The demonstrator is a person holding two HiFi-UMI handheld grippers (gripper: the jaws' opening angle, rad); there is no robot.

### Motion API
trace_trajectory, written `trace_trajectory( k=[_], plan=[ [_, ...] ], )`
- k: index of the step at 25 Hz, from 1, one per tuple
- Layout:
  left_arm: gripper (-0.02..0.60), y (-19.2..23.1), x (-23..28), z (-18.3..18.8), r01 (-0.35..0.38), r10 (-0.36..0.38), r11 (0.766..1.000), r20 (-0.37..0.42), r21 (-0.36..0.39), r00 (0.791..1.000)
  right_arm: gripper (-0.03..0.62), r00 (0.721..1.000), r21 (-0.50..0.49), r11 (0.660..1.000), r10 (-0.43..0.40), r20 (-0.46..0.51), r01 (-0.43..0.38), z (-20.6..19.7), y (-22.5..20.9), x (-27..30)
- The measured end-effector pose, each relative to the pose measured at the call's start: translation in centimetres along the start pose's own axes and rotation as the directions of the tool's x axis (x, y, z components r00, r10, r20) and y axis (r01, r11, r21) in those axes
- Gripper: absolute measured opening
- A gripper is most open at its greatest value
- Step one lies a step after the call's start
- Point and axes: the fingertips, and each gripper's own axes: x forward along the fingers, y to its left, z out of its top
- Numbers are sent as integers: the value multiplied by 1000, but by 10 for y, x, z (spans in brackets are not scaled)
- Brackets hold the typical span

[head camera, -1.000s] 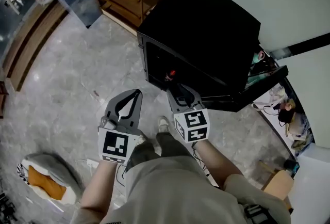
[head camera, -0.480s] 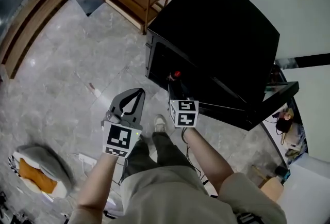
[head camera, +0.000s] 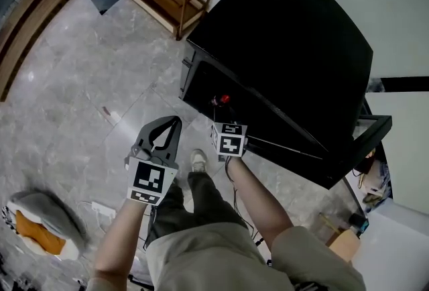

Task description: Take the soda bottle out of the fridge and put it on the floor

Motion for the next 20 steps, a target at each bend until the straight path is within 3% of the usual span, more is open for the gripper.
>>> trace_trajectory(
  k=[10, 16, 20],
  plan=[
    [6, 0, 26, -33, 38, -39, 999, -34, -17, 999, 137, 993, -32, 998, -62, -100, 59, -42, -30, 72],
    [6, 5, 33, -50, 32, -34, 999, -62, -26, 997, 154, 986, 5, 995, -99, -132, 101, -48, -48, 89],
    [6, 8, 34, -59, 25, -27, 999, -79, -29, 997, 169, 991, -31, 997, -74, -116, 71, -44, -46, 102]
  ],
)
